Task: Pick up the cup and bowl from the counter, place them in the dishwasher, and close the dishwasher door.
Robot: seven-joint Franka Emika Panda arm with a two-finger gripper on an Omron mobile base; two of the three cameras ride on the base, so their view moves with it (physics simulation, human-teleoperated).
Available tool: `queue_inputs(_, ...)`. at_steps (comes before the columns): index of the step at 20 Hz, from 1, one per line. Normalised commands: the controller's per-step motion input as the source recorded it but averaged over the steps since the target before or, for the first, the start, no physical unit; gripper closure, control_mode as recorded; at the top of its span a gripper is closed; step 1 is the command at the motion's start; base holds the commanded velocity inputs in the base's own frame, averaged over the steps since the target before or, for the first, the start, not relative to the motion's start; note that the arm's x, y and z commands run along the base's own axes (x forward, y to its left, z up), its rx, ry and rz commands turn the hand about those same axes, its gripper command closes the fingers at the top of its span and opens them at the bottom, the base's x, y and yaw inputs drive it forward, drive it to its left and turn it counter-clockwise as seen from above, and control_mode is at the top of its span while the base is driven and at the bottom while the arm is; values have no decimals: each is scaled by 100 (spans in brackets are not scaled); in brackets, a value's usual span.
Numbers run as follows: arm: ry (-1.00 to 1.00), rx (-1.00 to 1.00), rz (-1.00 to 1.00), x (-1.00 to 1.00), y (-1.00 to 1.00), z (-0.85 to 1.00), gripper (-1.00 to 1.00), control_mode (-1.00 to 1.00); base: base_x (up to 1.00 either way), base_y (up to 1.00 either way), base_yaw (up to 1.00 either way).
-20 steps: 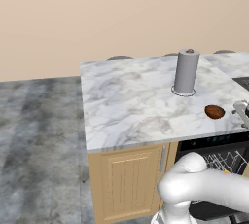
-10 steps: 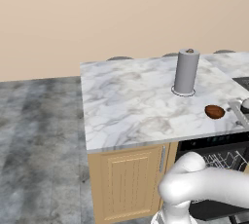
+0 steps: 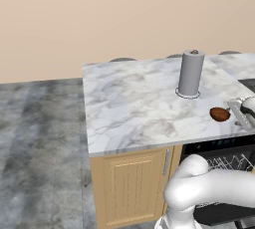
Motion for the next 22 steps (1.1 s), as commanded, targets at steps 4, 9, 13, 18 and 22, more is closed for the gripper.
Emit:
queue_inputs(4, 4, 0, 2, 25, 0, -24, -100, -100, 0, 0, 0)
queue_inputs(9, 6, 2, 2, 28, 0, -27, -100, -100, 0, 0, 0)
queue_inputs(13, 5, 3, 0, 42, 0, -14, -100, -100, 0, 0, 0)
queue_inputs(18, 3, 6, 0, 32, 0, -12, 100, -100, 0, 0, 0)
queue_inputs(22, 1, 5, 0, 15, 0, -12, 100, -100, 0, 0, 0)
